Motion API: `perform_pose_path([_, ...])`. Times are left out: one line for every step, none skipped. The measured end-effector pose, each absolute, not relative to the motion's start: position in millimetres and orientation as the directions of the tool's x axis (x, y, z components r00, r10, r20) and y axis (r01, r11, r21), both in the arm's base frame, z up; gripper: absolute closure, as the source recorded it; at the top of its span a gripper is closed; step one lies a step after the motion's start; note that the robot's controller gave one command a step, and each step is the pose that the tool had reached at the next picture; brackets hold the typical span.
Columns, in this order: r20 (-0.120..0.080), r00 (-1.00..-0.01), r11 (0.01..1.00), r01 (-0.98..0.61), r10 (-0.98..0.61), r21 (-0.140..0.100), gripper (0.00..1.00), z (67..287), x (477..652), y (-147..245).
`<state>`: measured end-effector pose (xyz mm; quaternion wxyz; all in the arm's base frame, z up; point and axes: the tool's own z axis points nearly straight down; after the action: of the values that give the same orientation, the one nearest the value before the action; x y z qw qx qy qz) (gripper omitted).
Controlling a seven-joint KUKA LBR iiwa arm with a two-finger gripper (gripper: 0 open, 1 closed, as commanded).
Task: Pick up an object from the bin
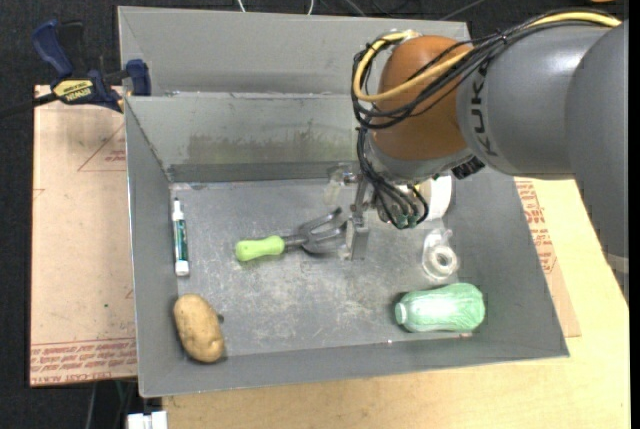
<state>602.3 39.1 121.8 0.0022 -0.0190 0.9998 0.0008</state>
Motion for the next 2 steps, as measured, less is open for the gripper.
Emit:
perform_pose_path([-0.006, -0.999, 0.999, -0.043, -0.043, 0.002, 0.0, 120, 597.5, 42])
perform_pose_path([-0.004, -1.0, 1.0, 0.002, 0.002, 0.003, 0.0, 111, 586.7, 50])
